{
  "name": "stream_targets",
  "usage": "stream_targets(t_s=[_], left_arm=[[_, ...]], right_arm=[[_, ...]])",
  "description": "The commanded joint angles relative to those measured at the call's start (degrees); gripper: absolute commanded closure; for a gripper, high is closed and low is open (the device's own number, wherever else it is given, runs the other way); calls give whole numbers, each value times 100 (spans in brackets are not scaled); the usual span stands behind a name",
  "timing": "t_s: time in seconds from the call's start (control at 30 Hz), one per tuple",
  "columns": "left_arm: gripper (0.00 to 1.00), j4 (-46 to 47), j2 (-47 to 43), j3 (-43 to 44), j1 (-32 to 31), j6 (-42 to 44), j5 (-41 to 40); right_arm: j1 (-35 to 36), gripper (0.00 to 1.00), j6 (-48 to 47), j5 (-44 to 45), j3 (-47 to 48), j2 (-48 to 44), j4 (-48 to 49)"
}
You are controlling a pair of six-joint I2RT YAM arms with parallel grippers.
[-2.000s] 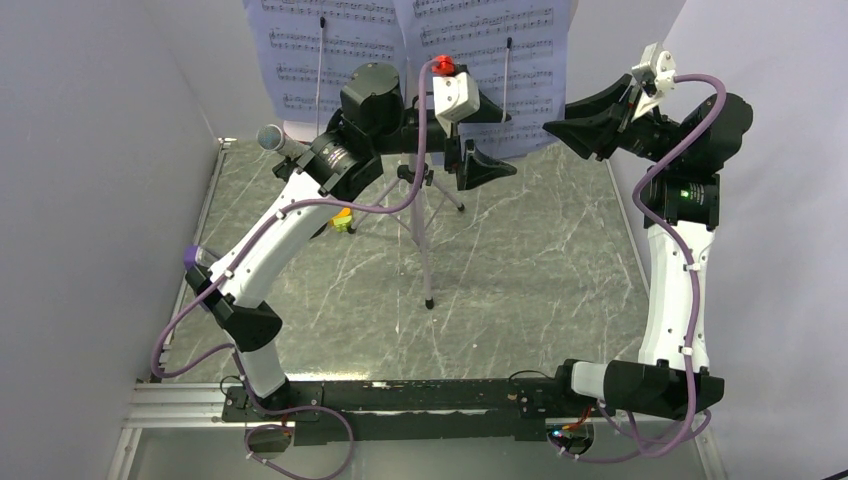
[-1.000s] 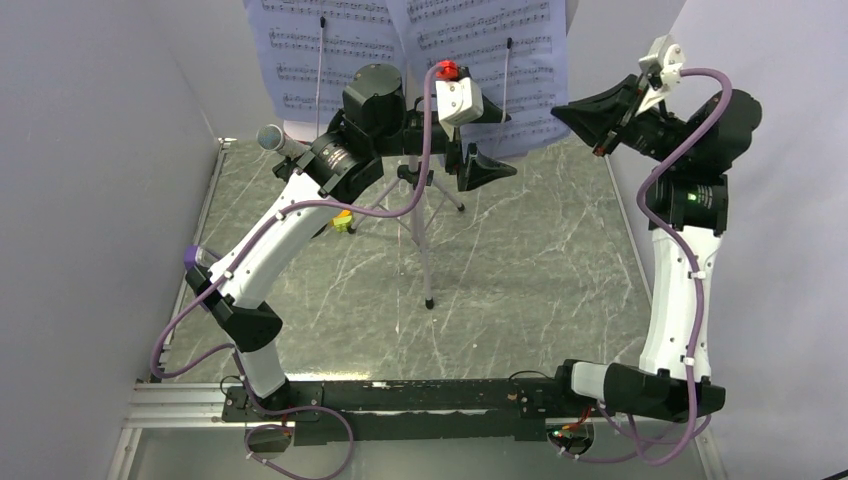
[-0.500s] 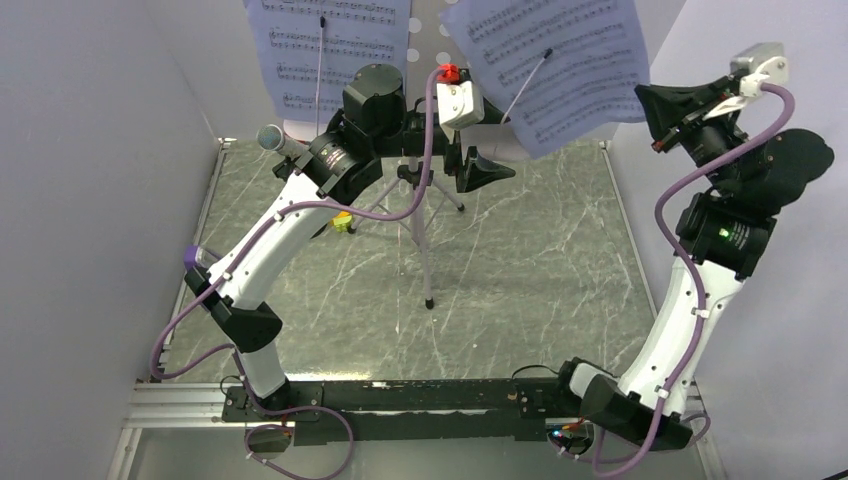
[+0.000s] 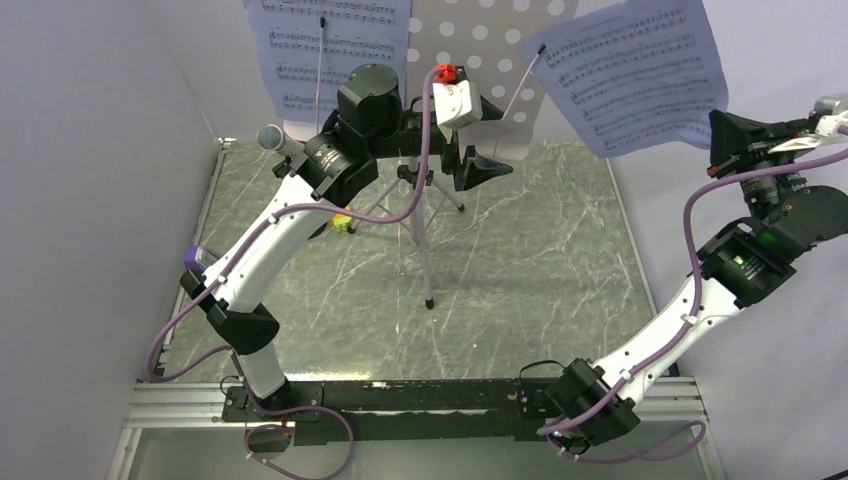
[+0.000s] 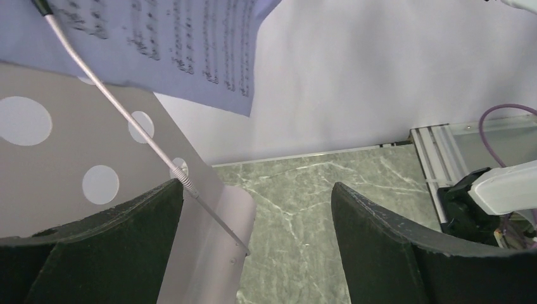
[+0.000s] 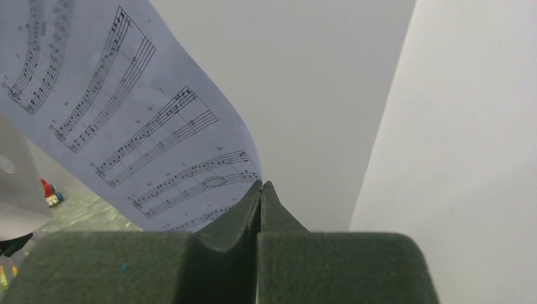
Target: Pack up the instrument practice props
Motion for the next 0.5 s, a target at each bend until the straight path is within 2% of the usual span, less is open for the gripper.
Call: stream_targets(t_s=[0.0,0.13,0.27,0.47], left_arm=[[10,-82,-403,16,-48,258,-372],[8,-162,-544,-163,-42,449,-845],[6,-150,-684,-323,-47,542,-1441],[4,-251,-971,-409,-48,758,-1790]], right_arm=[[-473,100,875,-548,-286,121,785],[-693,100,544,-818,-642,22,611],[-911,100,-203,-931,-1204,-375,224],[-1210,100,-1272,-1033,-1728,-668,-650]])
